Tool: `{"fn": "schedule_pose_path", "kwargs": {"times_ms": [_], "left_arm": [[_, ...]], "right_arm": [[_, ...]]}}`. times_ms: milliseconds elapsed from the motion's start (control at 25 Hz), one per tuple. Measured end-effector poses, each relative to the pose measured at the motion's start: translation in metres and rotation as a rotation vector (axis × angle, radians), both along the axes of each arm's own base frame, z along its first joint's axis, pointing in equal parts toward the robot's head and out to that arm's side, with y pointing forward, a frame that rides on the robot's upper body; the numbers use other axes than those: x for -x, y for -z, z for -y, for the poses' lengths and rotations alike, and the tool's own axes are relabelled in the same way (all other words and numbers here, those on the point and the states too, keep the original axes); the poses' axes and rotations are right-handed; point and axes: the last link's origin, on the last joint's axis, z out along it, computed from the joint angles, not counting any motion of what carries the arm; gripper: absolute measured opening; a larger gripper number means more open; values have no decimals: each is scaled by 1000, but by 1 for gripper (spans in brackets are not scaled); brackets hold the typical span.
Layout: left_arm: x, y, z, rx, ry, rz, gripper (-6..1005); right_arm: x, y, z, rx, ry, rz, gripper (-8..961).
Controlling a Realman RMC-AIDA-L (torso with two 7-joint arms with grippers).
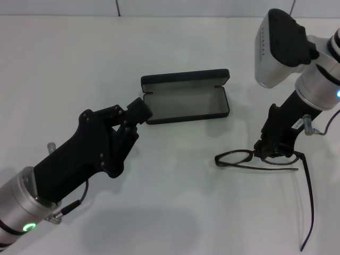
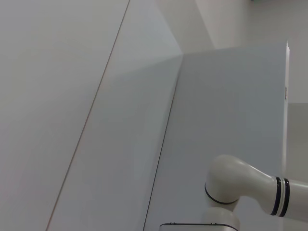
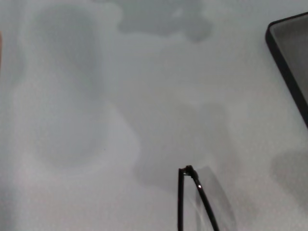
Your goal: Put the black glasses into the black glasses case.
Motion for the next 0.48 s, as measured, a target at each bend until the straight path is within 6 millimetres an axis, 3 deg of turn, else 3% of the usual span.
{"fn": "schedule_pose_path", "kwargs": {"times_ms": [480], "left_arm": [[0, 0, 0, -1, 1, -1, 43]], "right_arm": [[-1, 8, 1, 31, 13, 5, 36]]}}
